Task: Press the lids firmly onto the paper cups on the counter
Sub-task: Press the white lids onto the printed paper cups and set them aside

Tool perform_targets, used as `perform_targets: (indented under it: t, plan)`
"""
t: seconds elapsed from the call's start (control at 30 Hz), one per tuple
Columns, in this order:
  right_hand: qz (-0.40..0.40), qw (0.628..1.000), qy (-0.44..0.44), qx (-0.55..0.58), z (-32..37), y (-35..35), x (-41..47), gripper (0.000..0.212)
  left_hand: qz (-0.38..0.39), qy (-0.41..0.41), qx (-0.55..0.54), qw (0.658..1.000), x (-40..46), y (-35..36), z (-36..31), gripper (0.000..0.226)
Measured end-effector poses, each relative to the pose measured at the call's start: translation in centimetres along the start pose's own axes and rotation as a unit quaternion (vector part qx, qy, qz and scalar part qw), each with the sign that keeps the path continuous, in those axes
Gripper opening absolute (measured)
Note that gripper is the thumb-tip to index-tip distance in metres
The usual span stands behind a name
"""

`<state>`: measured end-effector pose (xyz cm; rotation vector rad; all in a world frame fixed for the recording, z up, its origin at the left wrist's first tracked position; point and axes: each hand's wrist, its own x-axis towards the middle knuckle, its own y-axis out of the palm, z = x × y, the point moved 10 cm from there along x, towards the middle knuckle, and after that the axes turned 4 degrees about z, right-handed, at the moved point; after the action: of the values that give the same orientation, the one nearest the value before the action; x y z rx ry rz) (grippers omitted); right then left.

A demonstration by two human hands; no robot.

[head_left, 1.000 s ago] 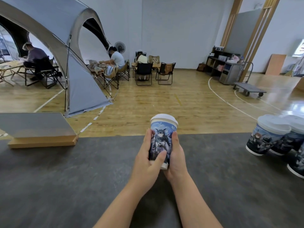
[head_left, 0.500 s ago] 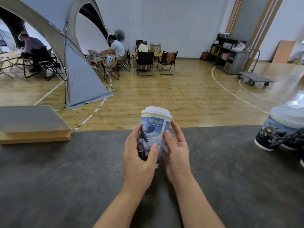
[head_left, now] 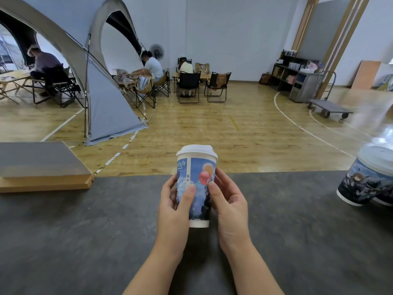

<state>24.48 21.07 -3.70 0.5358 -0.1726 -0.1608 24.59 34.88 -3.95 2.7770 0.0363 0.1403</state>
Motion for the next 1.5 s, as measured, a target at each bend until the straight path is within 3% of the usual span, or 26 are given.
perform_targets:
  t: [0.13,0.43,0.6,0.9,1.13,1.27,1.5]
  plan:
    - [-0.008,1.0,-0.002,0.022,0.0,-0.2,-0.1,0.044,0.027,-0.046,-0.076,0.996,0.0,0.7,0.9,0.056]
    - [-0.037,0.999,-0.005,0.028,-0.9,-1.5,0.3,0.042,0.047,-0.099,-0.122,0.986,0.0,1.2,2.0,0.046]
    - [-0.033,0.999,0.004,0.02,-0.7,-1.3,0.3,0.041,0.082,-0.183,-0.202,0.959,-0.4,1.9,2.6,0.052]
    - [-0.045,0.999,-0.009,-0.004,0.3,-1.0,-0.1,0.039,0.066,-0.212,-0.257,0.94,-0.5,1.5,2.6,0.051]
    - [-0.035,0.997,-0.009,-0.069,0.3,-0.9,-0.1,0.026,0.085,-0.157,-0.183,0.967,-0.1,1.3,2.0,0.049]
    - [0.003,0.994,0.005,-0.11,0.1,0.1,-0.4,0.031,0.097,-0.061,-0.058,0.992,0.5,0.8,0.8,0.042]
    - [0.009,0.993,-0.014,-0.114,0.3,0.4,-0.7,0.046,0.069,0.047,0.047,0.995,0.2,0.3,-0.8,0.051]
